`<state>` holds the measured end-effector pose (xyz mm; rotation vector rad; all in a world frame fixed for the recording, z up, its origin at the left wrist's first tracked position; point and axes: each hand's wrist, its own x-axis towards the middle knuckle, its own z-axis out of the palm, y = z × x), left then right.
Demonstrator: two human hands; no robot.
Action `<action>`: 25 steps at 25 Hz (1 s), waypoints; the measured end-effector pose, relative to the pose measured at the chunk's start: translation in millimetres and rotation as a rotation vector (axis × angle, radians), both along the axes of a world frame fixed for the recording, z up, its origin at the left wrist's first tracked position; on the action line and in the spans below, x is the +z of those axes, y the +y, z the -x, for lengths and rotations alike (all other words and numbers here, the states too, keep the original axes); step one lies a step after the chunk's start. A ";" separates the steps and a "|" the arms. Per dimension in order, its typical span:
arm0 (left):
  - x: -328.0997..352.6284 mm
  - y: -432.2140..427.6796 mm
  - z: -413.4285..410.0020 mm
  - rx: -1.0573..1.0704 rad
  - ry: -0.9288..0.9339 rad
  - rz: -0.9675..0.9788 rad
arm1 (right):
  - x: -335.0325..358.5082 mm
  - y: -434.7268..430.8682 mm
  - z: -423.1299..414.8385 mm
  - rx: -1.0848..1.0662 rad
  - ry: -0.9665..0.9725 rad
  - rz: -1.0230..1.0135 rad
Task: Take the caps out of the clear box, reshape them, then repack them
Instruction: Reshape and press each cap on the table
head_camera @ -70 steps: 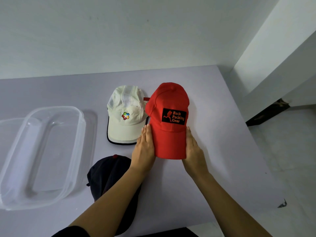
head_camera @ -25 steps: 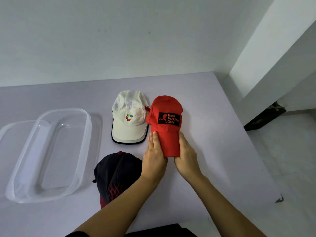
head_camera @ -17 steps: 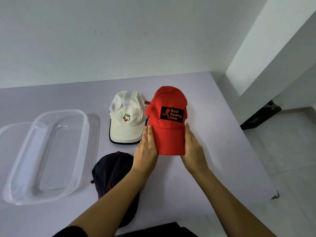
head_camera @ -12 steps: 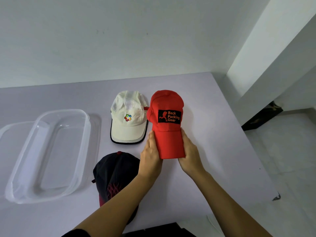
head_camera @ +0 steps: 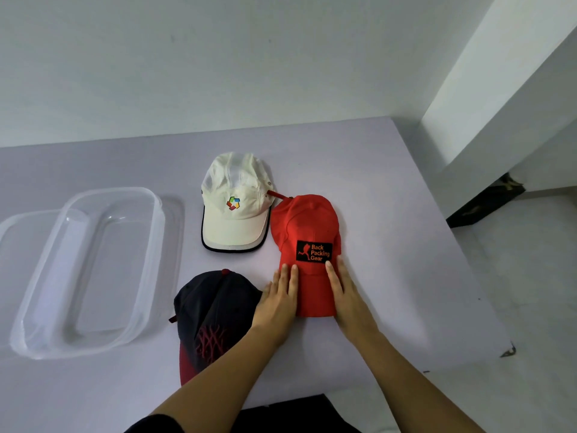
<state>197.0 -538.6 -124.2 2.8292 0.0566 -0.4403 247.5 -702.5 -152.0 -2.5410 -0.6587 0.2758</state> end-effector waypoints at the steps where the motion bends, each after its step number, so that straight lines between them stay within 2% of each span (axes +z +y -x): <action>1: 2.5 -2.2 0.0 -0.021 0.052 0.007 | -3.1 -5.5 -1.5 0.026 0.027 0.015; 3: 13.6 -5.6 -10.0 0.025 0.013 0.072 | -3.7 -16.0 -4.9 0.091 0.071 0.019; 6: 29.9 -2.7 -49.3 0.254 -0.176 0.353 | 7.0 -29.3 -9.2 0.176 0.144 0.006; 8: 34.2 5.1 -84.3 0.270 -0.210 0.418 | 12.2 -35.2 -10.5 0.208 0.225 -0.035; 11: 35.6 14.8 -119.8 0.188 -0.014 0.347 | 9.8 -30.3 -6.6 0.105 0.281 -0.151; 13: 36.0 18.6 -131.4 0.167 0.120 0.270 | 3.9 -23.7 -2.6 0.041 0.231 -0.123; 15: 37.9 22.0 -136.3 0.140 0.149 0.257 | -2.0 -19.9 -0.2 0.012 0.161 -0.115; 18: 44.7 33.5 -136.7 0.150 0.106 0.414 | 0.6 -19.1 -6.7 -0.013 0.131 -0.121; 20: 50.0 38.9 -132.9 0.176 0.114 0.551 | 12.4 -13.7 -18.6 -0.102 0.175 -0.267; 22: 56.9 38.6 -128.2 0.188 0.148 0.667 | 27.7 -4.7 -43.2 -0.290 0.186 -0.476; 23: 59.9 38.0 -125.7 0.181 0.141 0.691 | 35.6 -0.9 -59.0 -0.344 0.193 -0.506; 25: 65.2 36.3 -121.8 0.147 0.104 0.717 | 49.8 4.0 -86.2 -0.309 0.233 -0.486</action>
